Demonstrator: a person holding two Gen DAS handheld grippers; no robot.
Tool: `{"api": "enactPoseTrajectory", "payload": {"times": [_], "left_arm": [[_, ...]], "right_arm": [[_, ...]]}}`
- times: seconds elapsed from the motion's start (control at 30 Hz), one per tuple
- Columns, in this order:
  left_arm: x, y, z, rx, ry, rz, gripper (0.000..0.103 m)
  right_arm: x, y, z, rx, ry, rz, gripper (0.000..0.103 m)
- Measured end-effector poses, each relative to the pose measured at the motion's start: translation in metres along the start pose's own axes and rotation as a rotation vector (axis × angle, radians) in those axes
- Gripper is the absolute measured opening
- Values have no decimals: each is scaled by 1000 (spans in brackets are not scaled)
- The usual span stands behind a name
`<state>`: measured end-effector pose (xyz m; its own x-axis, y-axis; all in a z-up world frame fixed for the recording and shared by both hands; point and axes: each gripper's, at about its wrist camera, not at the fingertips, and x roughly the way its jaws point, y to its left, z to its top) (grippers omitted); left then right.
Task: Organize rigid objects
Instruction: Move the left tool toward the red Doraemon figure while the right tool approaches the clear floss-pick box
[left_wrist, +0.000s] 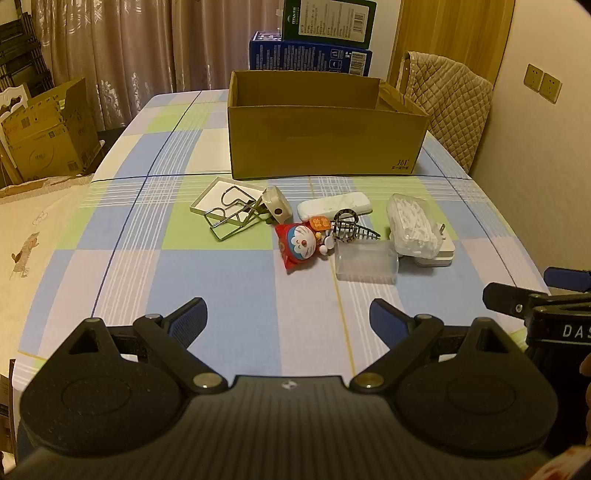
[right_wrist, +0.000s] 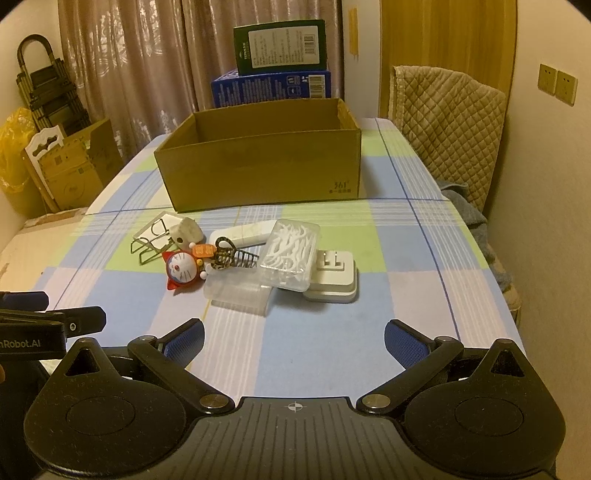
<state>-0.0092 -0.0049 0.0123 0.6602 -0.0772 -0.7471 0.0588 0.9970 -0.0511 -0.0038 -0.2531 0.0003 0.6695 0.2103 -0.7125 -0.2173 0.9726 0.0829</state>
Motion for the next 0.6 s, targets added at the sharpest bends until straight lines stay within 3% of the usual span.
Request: {"api": "enactPoseTrajectory", "payload": {"times": [0.6], "left_arm": [[1, 1, 1, -1, 4, -7, 93]], "right_arm": [[4, 2, 2, -4, 11, 2, 101]]}}
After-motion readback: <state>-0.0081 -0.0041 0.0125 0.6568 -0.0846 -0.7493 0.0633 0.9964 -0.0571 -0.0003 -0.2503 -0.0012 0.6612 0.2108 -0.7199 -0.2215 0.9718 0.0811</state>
